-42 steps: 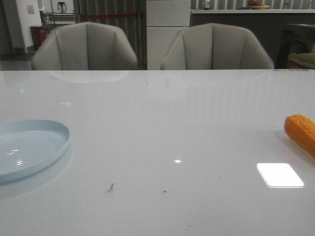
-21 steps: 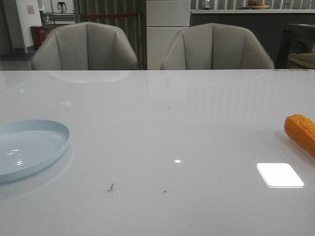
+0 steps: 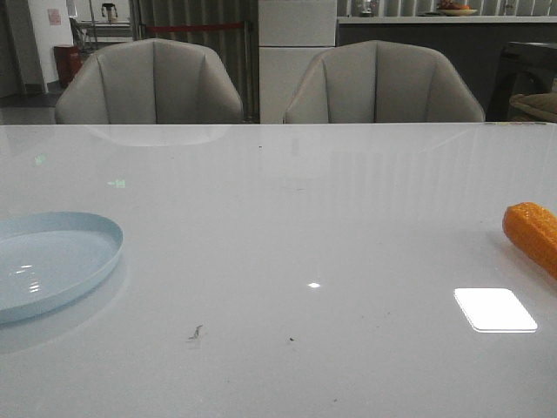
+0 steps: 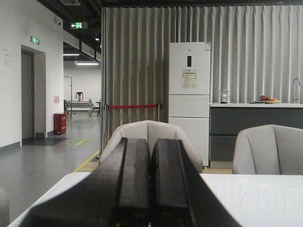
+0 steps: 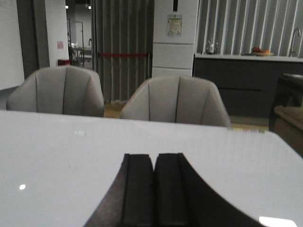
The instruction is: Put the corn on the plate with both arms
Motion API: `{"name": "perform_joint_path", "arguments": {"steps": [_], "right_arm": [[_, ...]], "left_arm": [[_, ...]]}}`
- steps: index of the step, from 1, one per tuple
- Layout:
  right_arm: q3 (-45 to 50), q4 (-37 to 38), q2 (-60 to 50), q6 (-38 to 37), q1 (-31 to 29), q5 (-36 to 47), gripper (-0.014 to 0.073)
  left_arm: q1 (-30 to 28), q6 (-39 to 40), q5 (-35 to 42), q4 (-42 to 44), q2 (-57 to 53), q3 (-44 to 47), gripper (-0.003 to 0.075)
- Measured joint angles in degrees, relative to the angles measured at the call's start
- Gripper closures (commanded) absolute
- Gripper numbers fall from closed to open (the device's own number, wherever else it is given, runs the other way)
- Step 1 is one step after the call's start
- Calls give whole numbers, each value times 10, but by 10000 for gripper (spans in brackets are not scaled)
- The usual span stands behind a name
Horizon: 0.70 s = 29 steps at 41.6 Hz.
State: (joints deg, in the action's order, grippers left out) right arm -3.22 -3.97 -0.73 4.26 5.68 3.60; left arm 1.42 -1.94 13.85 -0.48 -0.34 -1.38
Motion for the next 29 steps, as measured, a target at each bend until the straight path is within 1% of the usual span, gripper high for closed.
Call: {"name": "perform_joint_path", "arguments": {"steps": [6,13,19,25,29], "right_arm": [[-102,0,0,-1,0,-32,567],[-194,0,25,-1,0,-41,567],[-259,0,110,-1,0,-47,567],[-330,0,220,-1,0,-48,567],[-368,0,293,-1,0,-48,567]], "left_arm": [[0,0,-14,22,0,-64,631],[0,0,-68,66,4,-152,631],[0,0,-93,71,60,-225,631],[0,0,-109,71,153,-295,631],[0,0,-118,73,225,-327,631]]}}
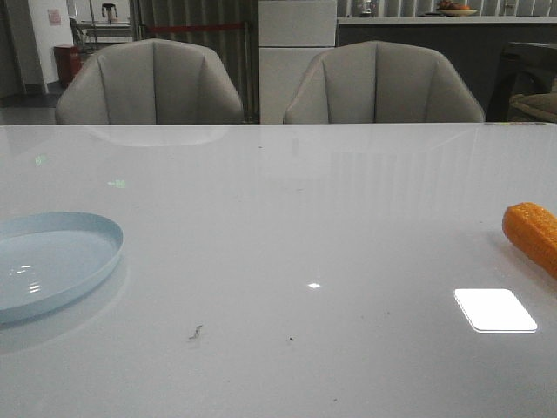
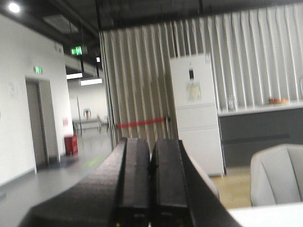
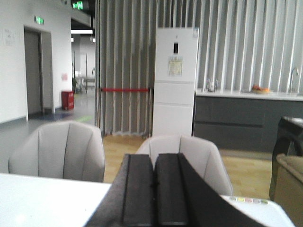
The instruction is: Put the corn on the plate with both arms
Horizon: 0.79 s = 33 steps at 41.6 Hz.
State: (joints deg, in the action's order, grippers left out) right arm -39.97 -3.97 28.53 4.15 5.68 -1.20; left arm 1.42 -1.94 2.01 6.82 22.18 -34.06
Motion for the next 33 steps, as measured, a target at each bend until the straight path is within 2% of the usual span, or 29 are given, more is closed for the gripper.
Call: {"name": "perform_joint_path", "arguments": {"steps": [8,16,26,33], "right_arm": [[-17,0,121,0,0,-7,567],[-17,0,213,0,0,-55,567],[-17,0,304,0,0,-112,567],[-17,0,333,0,0,-132,567]], "left_arm": [[0,0,-2,0,141,-15,631],[0,0,-8,0,251,-15,631],[0,0,-20,0,328,-15,631],[0,0,-20,0,339,-15,631]]}}
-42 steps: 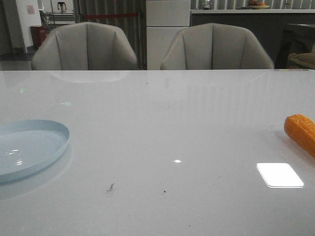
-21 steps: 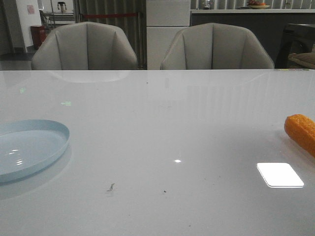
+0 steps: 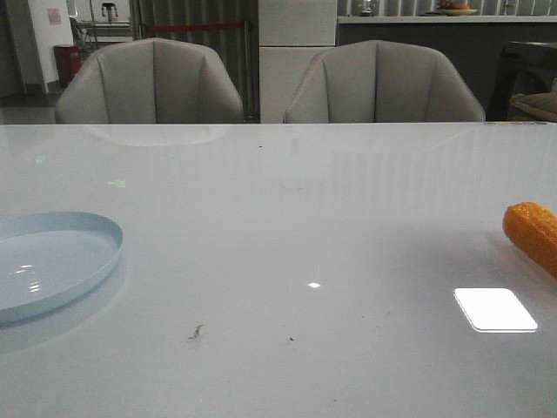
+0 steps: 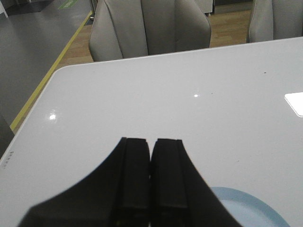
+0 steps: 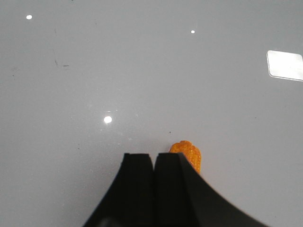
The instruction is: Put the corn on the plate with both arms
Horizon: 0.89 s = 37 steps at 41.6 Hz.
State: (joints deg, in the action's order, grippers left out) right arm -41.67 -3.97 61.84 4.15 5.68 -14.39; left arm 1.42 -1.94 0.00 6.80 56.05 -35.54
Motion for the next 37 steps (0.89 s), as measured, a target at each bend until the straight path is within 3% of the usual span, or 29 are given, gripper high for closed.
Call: {"name": "perform_joint_path", "arguments": {"steps": [7,11,15,19,31,37], "right_arm": [[0,0,1,0,0,-1,498],[0,0,1,0,0,-1,368],[0,0,1,0,0,-1,188],[0,0,1,0,0,-1,71],[0,0,2,0,0,1,39],[0,0,2,0,0,1,39]], "left_arm": [[0,0,0,-4,0,0,549],[0,0,-27,-21,1,0,444],[0,0,-44,-30,1,0,288],[0,0,-47,-40,1,0,198],[0,0,-33,-60,1,0,190],[0,0,-72,-72,18,-16,190]]}}
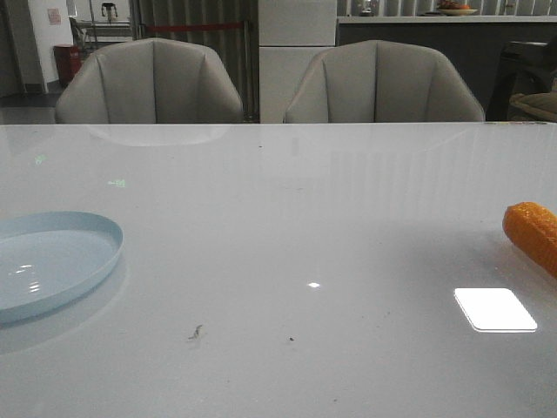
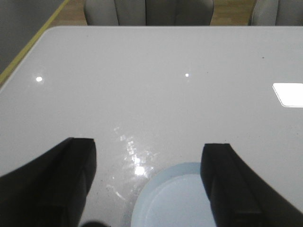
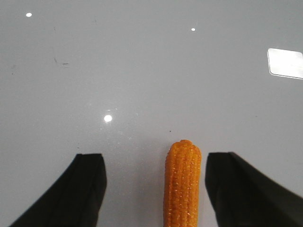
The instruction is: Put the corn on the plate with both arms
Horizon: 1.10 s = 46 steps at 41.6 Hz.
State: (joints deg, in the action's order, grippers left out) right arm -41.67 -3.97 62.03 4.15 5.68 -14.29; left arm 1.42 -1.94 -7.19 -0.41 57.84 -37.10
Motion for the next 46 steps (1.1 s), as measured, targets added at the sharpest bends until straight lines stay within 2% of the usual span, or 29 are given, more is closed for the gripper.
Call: {"name": "perform_joint_path", "arguments": {"steps": [8,17,26,33,46], "right_arm": [[0,0,0,0,0,-9,39],[0,0,0,0,0,-39,39],[0,0,0,0,0,-43,39],[0,0,0,0,0,-46,39],[0,0,0,-1,0,-55,39]], "left_arm": [[-12,0,-98,-10,92,-75,190],[-65,1,-262,-11,247,-204,190],[-72,1,-395,-11,386,-315,191],[-66,1,-441,-12,459,-362,191],[-65,0,-452,-13,536,-372,192]]}}
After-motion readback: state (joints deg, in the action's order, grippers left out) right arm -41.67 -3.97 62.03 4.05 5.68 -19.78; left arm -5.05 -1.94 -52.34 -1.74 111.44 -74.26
